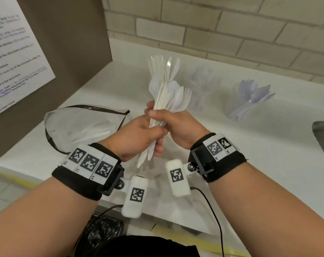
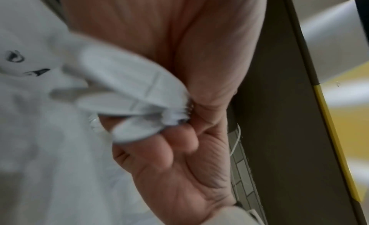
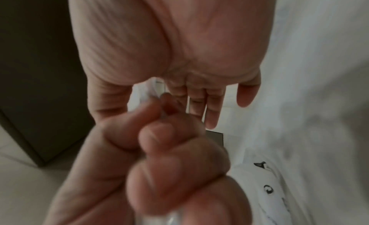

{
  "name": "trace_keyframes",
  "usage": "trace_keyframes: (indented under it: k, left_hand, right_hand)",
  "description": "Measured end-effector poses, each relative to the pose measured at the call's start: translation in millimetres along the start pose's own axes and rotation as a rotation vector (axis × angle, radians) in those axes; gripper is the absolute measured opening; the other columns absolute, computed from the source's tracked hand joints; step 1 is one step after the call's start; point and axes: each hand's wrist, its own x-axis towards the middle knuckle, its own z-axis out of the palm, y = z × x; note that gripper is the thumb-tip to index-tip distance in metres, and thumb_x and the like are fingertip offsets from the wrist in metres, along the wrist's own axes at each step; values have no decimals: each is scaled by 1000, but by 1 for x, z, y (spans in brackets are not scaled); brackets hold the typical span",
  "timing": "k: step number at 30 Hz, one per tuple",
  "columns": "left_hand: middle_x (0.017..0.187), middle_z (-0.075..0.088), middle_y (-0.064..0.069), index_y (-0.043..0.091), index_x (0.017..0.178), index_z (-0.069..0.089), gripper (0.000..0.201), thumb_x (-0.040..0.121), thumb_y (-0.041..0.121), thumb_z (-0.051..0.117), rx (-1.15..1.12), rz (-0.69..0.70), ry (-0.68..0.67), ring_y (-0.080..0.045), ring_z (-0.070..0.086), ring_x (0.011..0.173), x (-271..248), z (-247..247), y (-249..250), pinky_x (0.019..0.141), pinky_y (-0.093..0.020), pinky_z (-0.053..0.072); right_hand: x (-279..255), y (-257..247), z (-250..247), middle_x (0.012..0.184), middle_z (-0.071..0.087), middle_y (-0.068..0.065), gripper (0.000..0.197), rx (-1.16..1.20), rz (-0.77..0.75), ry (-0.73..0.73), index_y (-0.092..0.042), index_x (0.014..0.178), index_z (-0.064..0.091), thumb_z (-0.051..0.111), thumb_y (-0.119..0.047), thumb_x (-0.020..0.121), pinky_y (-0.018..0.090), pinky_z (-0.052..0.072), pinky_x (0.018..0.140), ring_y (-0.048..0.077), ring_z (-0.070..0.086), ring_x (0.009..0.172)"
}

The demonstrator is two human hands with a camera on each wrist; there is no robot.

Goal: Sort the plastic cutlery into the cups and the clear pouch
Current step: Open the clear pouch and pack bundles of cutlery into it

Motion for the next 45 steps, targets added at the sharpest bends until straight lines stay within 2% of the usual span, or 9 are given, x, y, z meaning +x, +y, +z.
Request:
trace_keyframes:
  k: [5,8,13,20,25,29,32,36,45]
  left_hand:
    - [68,53,-2,13,103,49,10,94,16,51,137,16,153,-13,54,50,7,-5,-9,51,-30,49]
    - [81,56,-5,12,106,45,15,94,21,51,271,-12,278,-15,59,56,12,-6,-11,47,-27,51]
    - [92,61,-12,7,117,39,32,93,25,51,423,-30,327,-27,68,70,19,-2,-10,61,-46,59]
    - [89,59,-7,10,112,42,24,94,21,55,217,-35,293,-16,63,60,22,2,-9,54,-33,60]
    - [83,60,-6,12,110,45,26,91,24,58,316,6,339,-20,63,59,22,1,-14,49,-34,55]
    - [85,61,-6,11,108,43,28,88,25,57,383,43,389,-26,65,71,23,0,-15,63,-49,57]
    - [84,61,-5,10,110,43,31,88,25,59,397,61,403,-27,65,72,23,1,-15,63,-48,58]
    - [76,56,-1,11,102,40,29,88,27,60,471,110,458,-24,62,66,26,0,-17,53,-35,52]
    - [76,52,3,7,110,43,34,89,26,61,427,188,547,-19,55,66,23,1,-24,53,-27,44]
  right_hand:
    - [5,-6,-13,113,59,5,68,97,-104,279,-18,125,47,79,-22,65,34,51,81,19,62,97]
    - [7,-14,-13,92,56,-6,38,-279,-346,559,-28,97,59,82,-28,67,29,50,75,11,53,78]
    - [16,-20,1,61,53,-11,31,-645,-221,436,-16,84,67,81,-41,71,23,46,63,5,51,57]
    - [17,-26,5,60,62,2,26,-484,-116,372,-8,72,61,72,-28,85,25,45,48,11,56,46]
    - [18,-26,11,70,60,18,33,-435,-119,409,10,86,58,58,-22,92,48,56,63,24,58,60]
    - [17,-26,19,61,58,6,32,-525,-140,379,-4,78,60,65,-33,88,42,58,58,26,62,58]
    - [19,-27,21,71,63,15,30,-623,-188,424,2,86,61,61,-28,89,49,56,66,34,65,69]
    - [22,-32,23,62,51,1,31,-689,-246,494,-13,70,45,48,-25,98,13,44,54,16,54,60]
    - [21,-40,27,61,47,-3,23,-721,-364,510,-7,81,47,45,-21,99,13,37,49,10,47,55]
